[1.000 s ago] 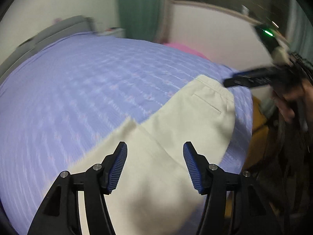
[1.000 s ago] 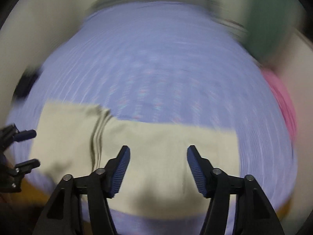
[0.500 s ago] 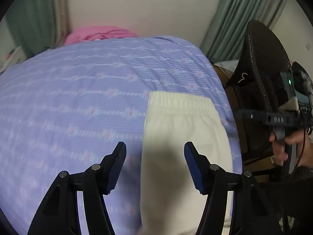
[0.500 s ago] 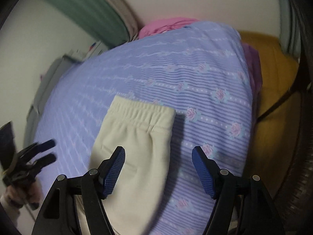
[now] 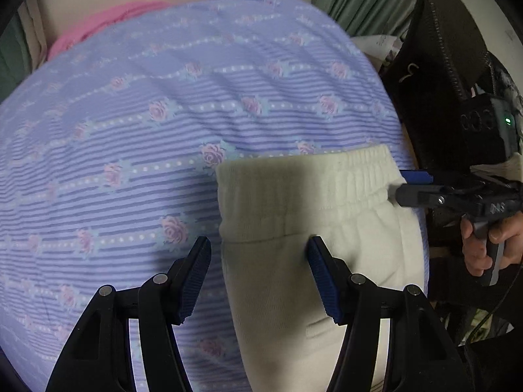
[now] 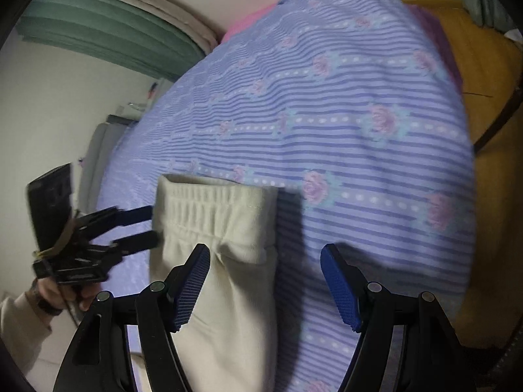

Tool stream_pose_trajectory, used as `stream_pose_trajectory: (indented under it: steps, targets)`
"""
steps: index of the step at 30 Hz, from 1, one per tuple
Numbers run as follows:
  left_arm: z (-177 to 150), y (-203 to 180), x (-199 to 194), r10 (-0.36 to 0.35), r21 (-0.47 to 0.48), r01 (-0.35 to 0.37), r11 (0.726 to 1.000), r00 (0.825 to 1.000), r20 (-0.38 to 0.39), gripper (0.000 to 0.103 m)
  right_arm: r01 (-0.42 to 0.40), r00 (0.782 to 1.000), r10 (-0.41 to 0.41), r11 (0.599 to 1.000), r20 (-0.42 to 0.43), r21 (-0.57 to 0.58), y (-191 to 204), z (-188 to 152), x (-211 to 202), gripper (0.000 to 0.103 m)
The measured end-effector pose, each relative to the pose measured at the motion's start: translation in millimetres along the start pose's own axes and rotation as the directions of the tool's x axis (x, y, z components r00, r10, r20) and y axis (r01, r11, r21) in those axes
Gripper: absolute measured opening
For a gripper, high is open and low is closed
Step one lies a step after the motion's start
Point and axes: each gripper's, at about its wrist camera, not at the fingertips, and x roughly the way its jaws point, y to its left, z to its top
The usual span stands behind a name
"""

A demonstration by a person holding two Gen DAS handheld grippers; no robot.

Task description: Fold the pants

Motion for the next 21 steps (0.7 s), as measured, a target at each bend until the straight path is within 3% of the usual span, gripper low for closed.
stream_pose_trajectory:
  steps: [8,12,14,16,18,21]
  targets:
    - [14,7,25,-0.09,-0.015,0.089,0.996,0.993,-0.07,0.062,-0.148,0.987,0.151,0.988,-0.063,0.044,-8,14,33,0.07]
    - [11,9,28,-0.124,-0.016,0.123,0.992,0.99,-0.064,0.054,-0.244,0.963,0.252,0.966,-0.095,0.085,-17,25,57,0.069]
    - [10,4,26,-0.107,0.006,0.107,0.994,0.993,-0.056,0.046,-0.274,0.954,0.282,0.958,-0.106,0.083,-14,30,61,0.057]
    - [9,-1,20,-0.1,0.03,0.101,0.994,0.994,-0.042,0.041,-0.275,0.953,0.278,0.961,-0.122,0.038,-12,35,60,0.033]
    - [5,-6,9,-0.1,0.058,0.101,0.993,0.995,-0.025,0.038,-0.307,0.945,0.305,0.952,-0.116,0.0,-5,35,49,0.023]
    - [1,-18,-8,-0.081,0.098,0.079,0.992,0.997,0.012,0.036,-0.31,0.948,0.301,0.947,-0.098,-0.083,17,32,30,0.019]
